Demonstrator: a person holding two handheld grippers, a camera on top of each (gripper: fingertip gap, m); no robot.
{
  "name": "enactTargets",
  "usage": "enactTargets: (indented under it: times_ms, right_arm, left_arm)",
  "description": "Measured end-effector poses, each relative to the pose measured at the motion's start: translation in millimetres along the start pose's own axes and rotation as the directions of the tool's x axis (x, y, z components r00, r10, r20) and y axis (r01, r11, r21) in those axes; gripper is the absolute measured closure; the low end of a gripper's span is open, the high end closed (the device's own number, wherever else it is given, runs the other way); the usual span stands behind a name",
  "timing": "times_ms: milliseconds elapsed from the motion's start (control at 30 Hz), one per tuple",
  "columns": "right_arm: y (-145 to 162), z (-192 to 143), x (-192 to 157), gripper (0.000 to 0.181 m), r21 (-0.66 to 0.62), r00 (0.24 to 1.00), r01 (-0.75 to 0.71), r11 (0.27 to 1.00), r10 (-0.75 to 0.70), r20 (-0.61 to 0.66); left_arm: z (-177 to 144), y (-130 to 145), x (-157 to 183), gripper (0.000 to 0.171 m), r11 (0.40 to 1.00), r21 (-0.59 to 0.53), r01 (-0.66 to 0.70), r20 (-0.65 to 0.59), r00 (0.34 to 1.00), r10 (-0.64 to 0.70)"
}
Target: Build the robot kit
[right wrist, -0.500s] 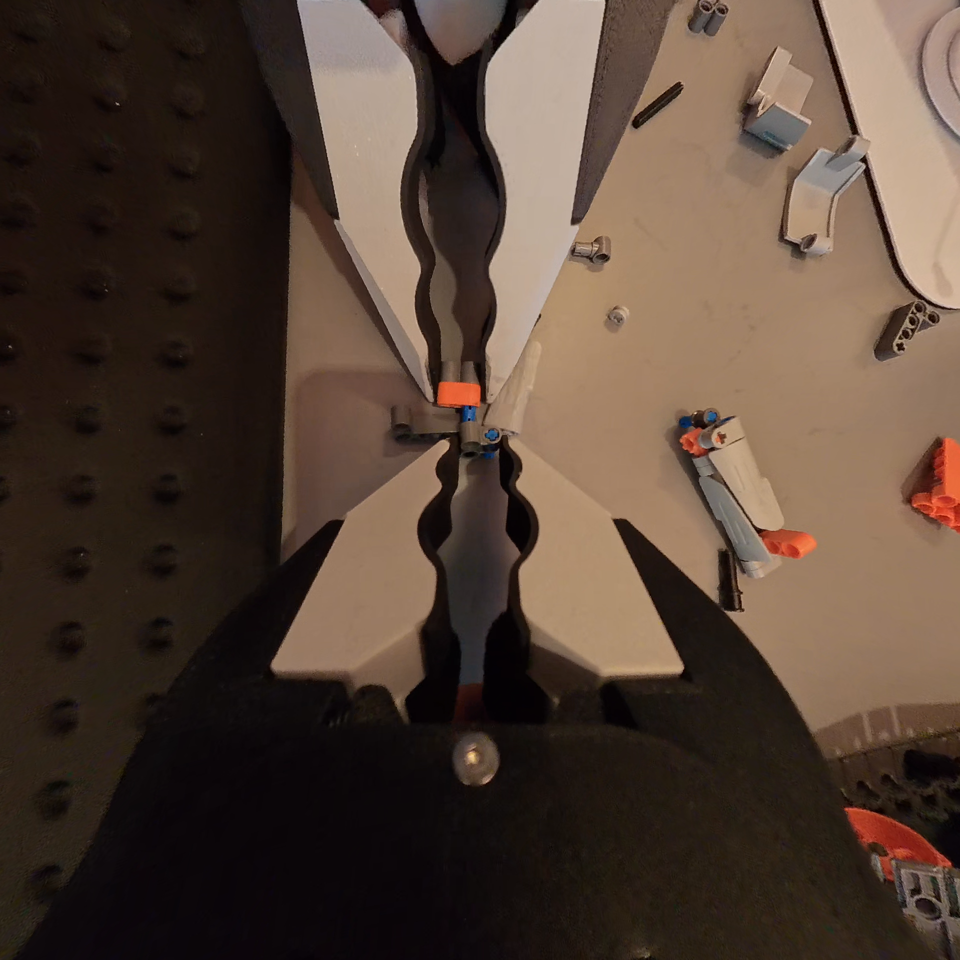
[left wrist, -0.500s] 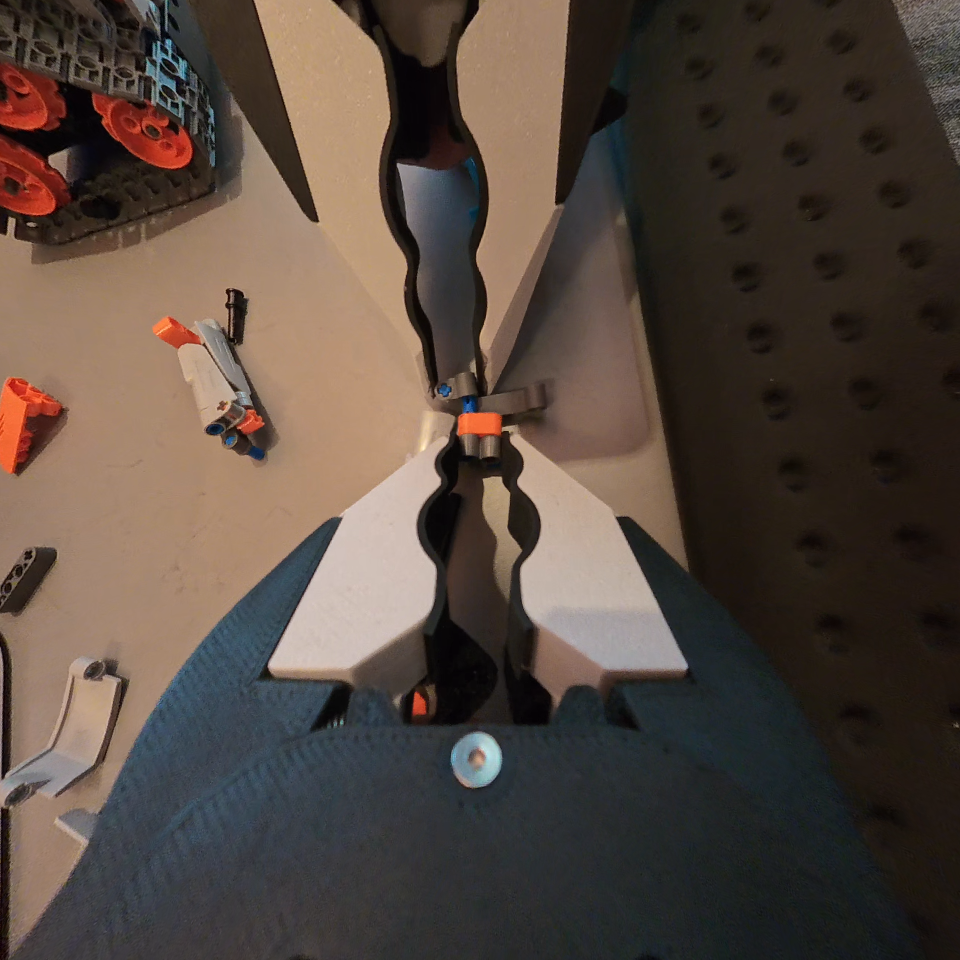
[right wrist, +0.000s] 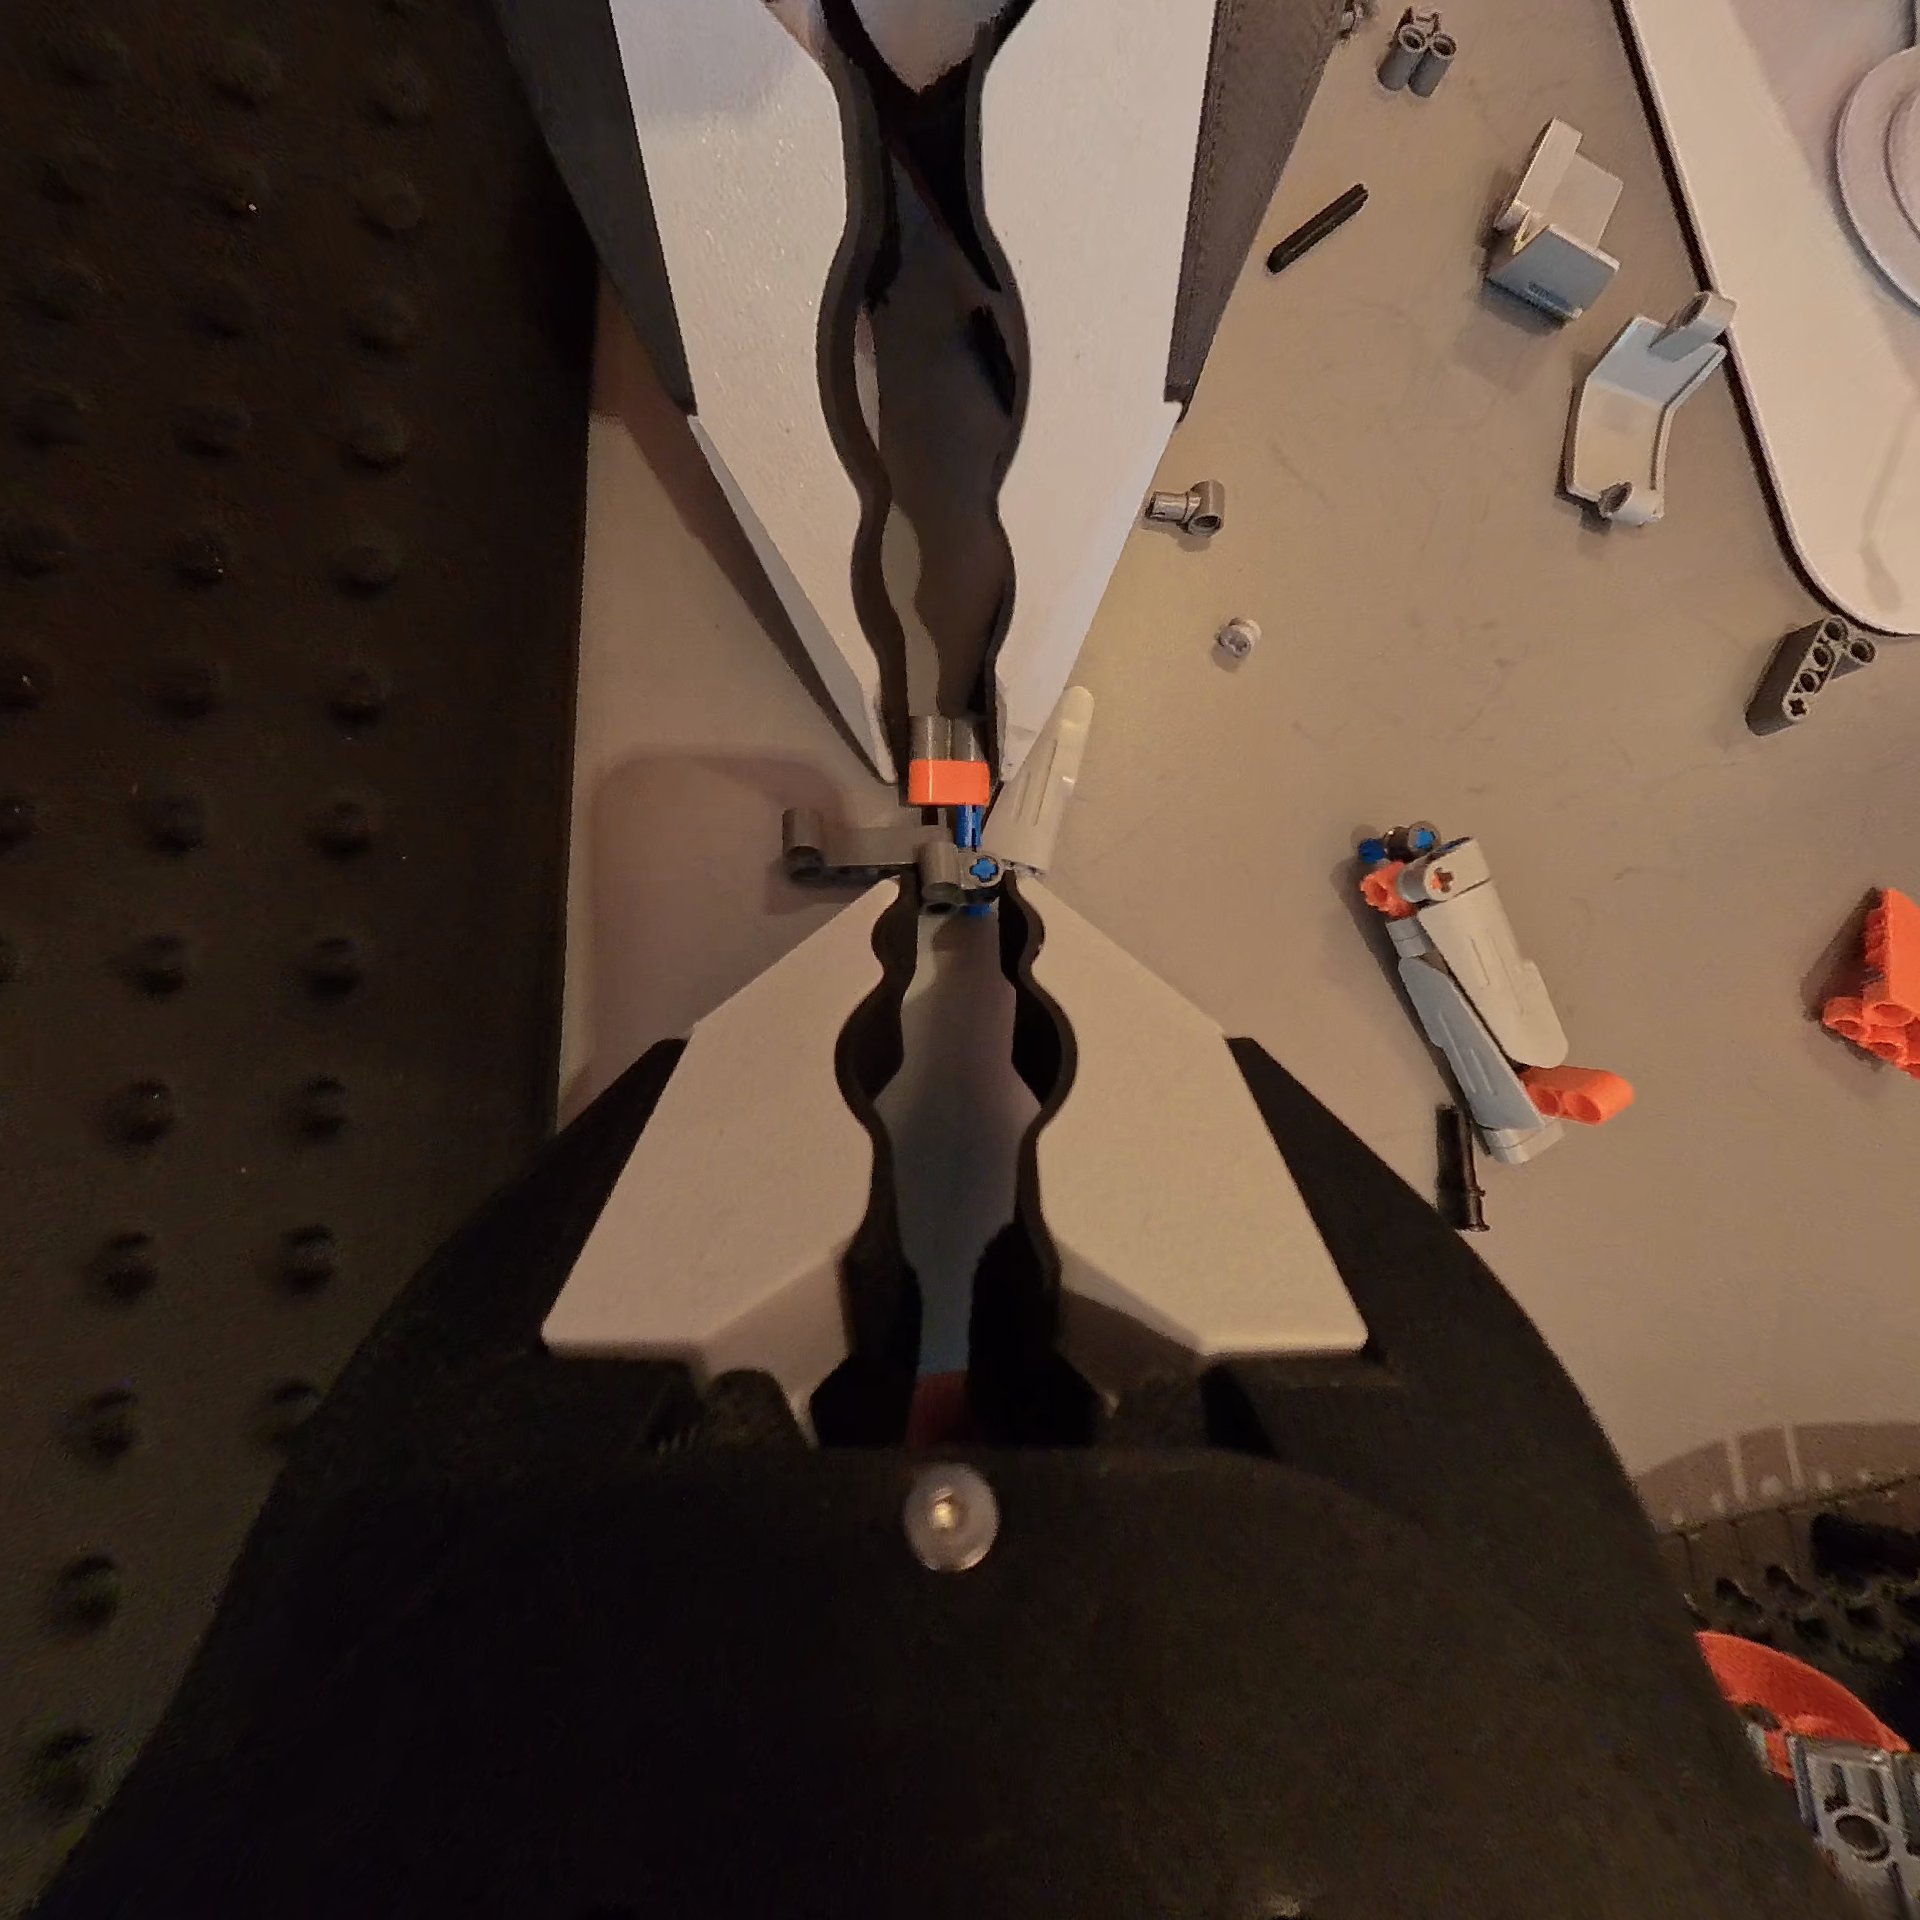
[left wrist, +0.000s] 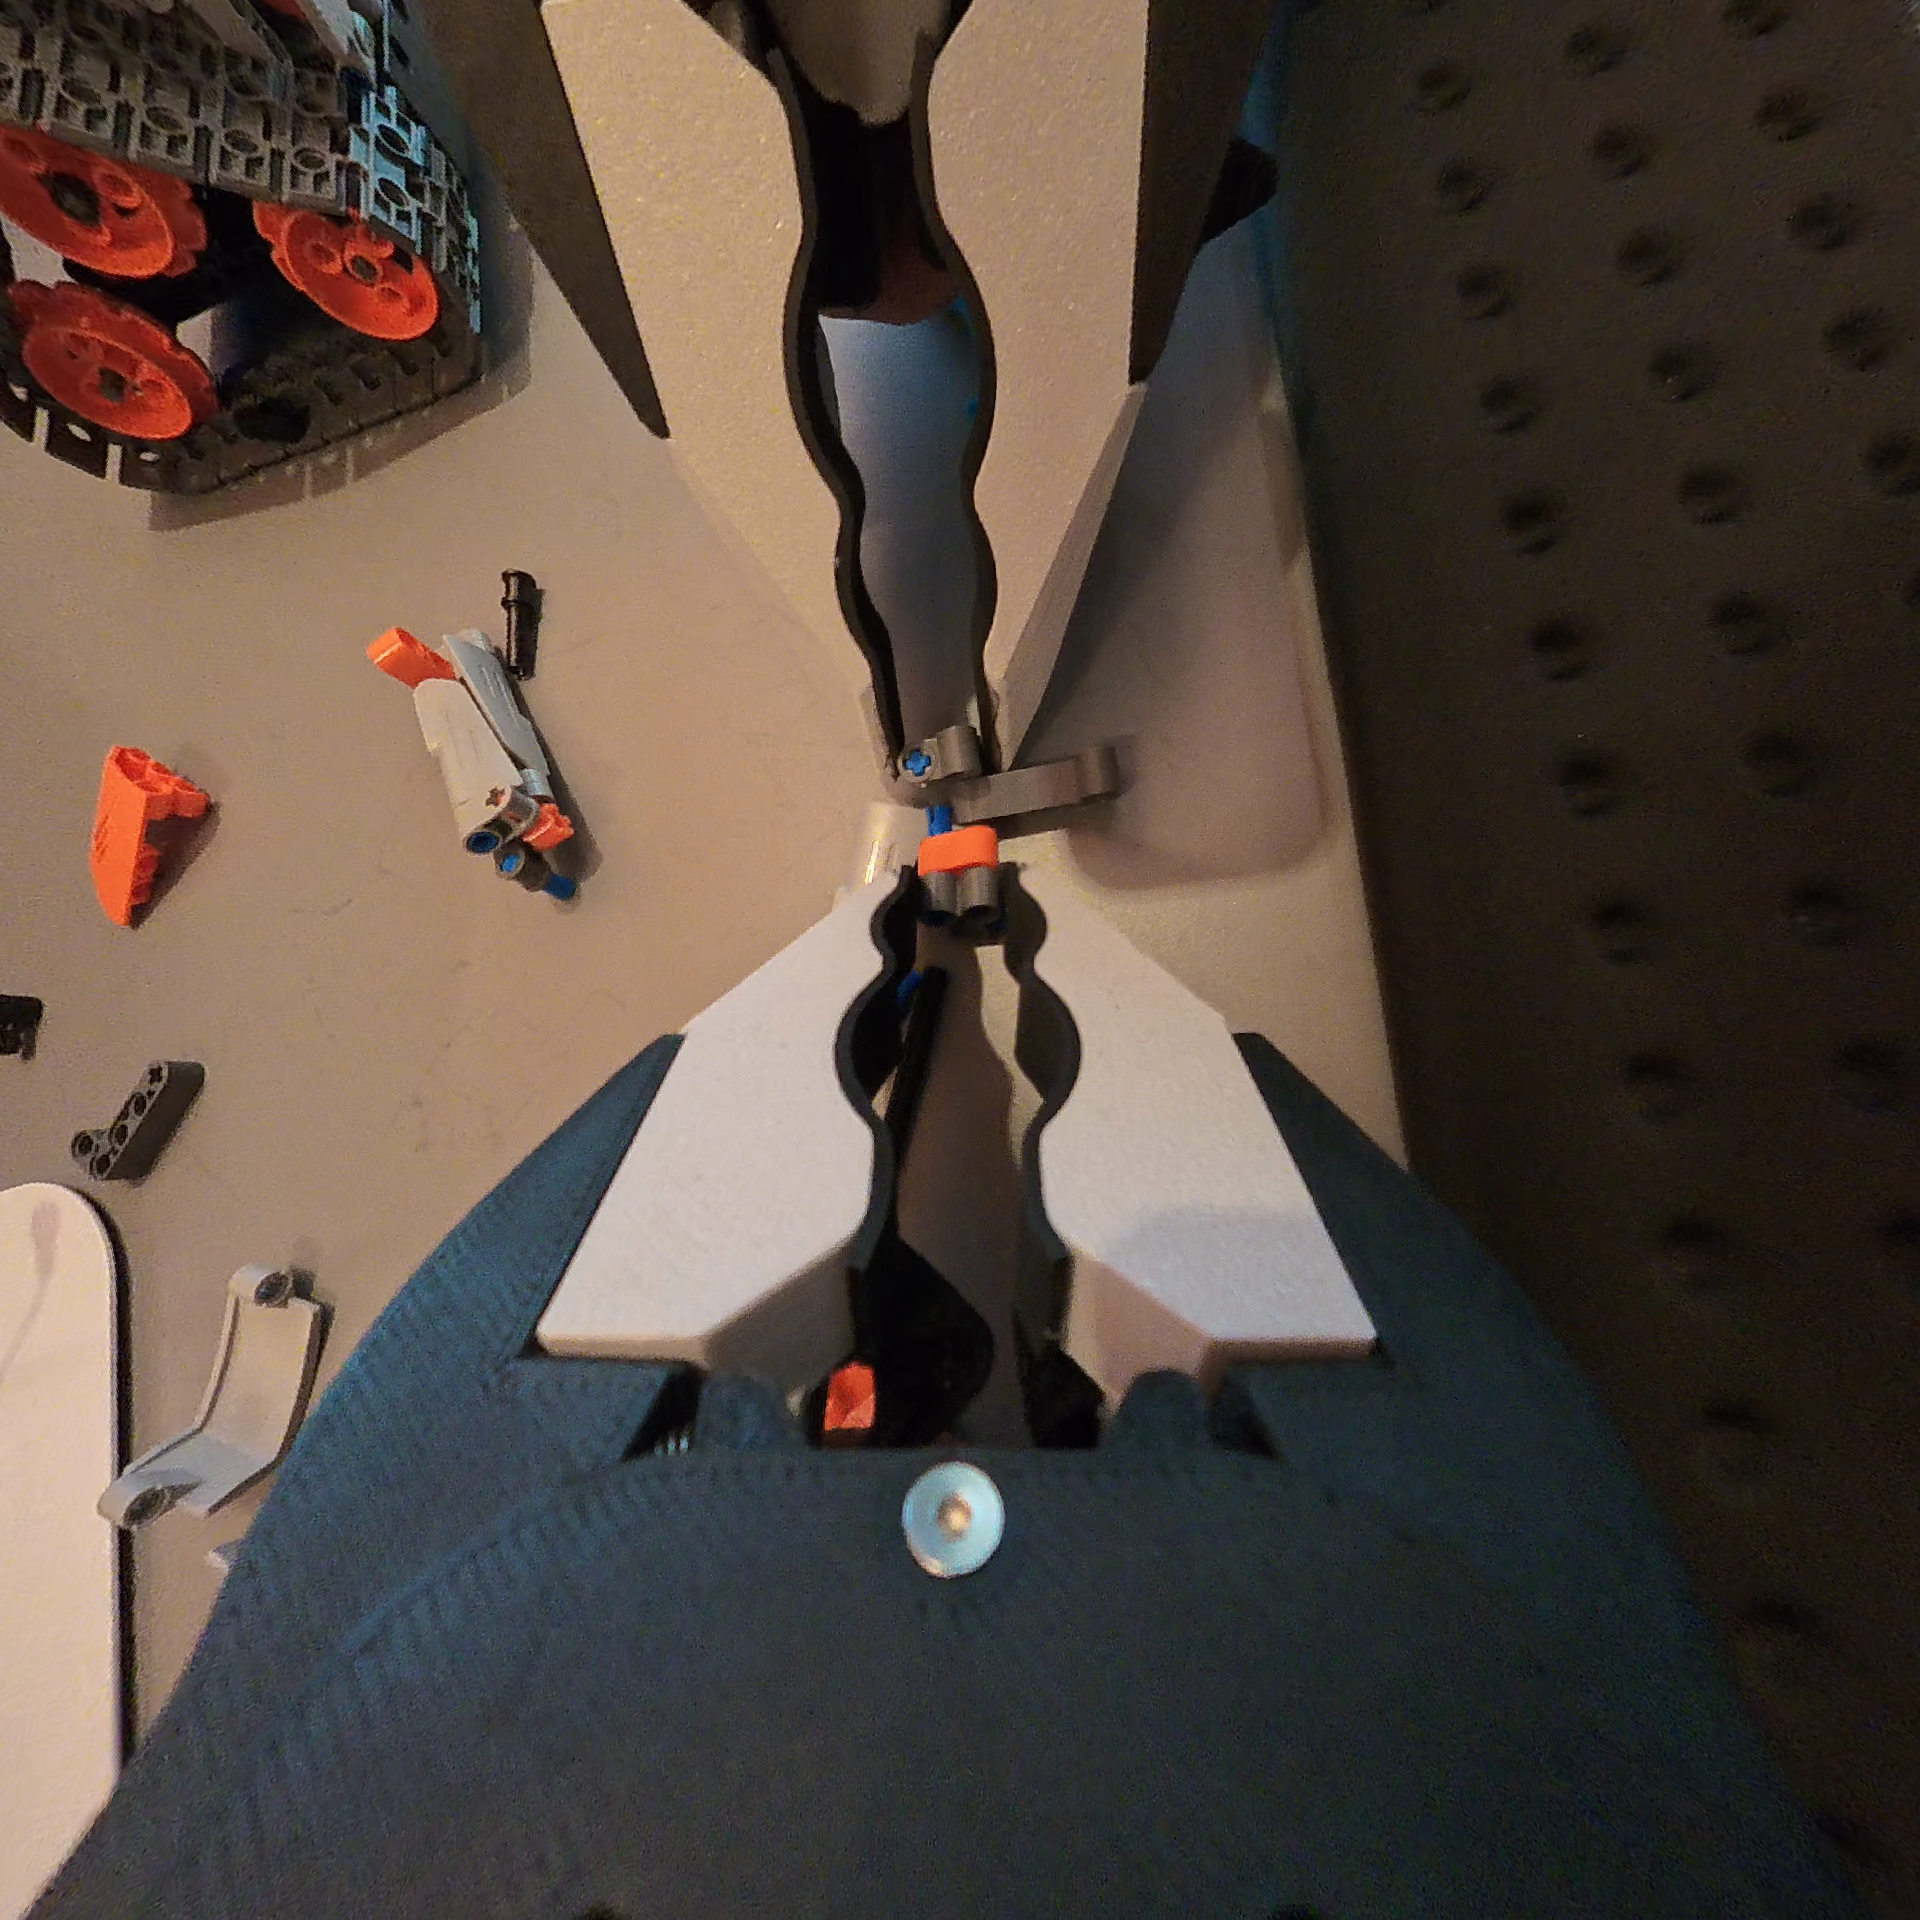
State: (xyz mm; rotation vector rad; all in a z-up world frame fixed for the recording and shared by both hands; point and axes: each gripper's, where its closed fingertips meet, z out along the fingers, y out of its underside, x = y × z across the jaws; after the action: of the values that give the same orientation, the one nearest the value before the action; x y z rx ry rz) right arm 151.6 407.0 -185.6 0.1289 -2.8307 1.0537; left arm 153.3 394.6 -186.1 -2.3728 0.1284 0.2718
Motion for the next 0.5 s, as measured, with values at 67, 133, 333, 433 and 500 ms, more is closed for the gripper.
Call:
enactTargets:
  times_ms: [67,133,333,433,500]
  right_arm:
    - [0.2,-0.3,0.2,0.168,-0.001,1.0,0.008,1.0,-0.008,-0.002]
    - [0.5,-0.4,0.2,0.168,-0.001,1.0,0.008,1.0,-0.008,-0.002]
    - [0.8,-1.6,0.4,0.166,0.003,1.0,0.01,1.0,-0.01,-0.001]
    - [-1.7,-4.8,1.5,0.159,0.022,1.0,-0.002,1.0,0.002,0.001]
    - [-2.6,-6.5,2.7,0.159,0.031,1.0,-0.004,0.999,0.004,-0.002]
  left_arm:
    - [-0.8,1.1,-0.3,0.158,1.0,-0.006,-0.001,0.0,1.0,0.001]
    - [-1.9,1.6,-1.9,0.158,1.0,-0.004,0.0,0.006,1.0,0.0]
    - [-4.4,-5.0,-1.7,0.158,0.999,0.04,-0.032,0.015,0.999,0.032]
    - [-4.4,-8.3,-3.6,0.158,0.997,0.047,-0.059,0.047,0.997,0.057]
    - [-5.2,-11.1,-5.0,0.158,0.996,0.064,-0.056,0.056,0.997,0.052]
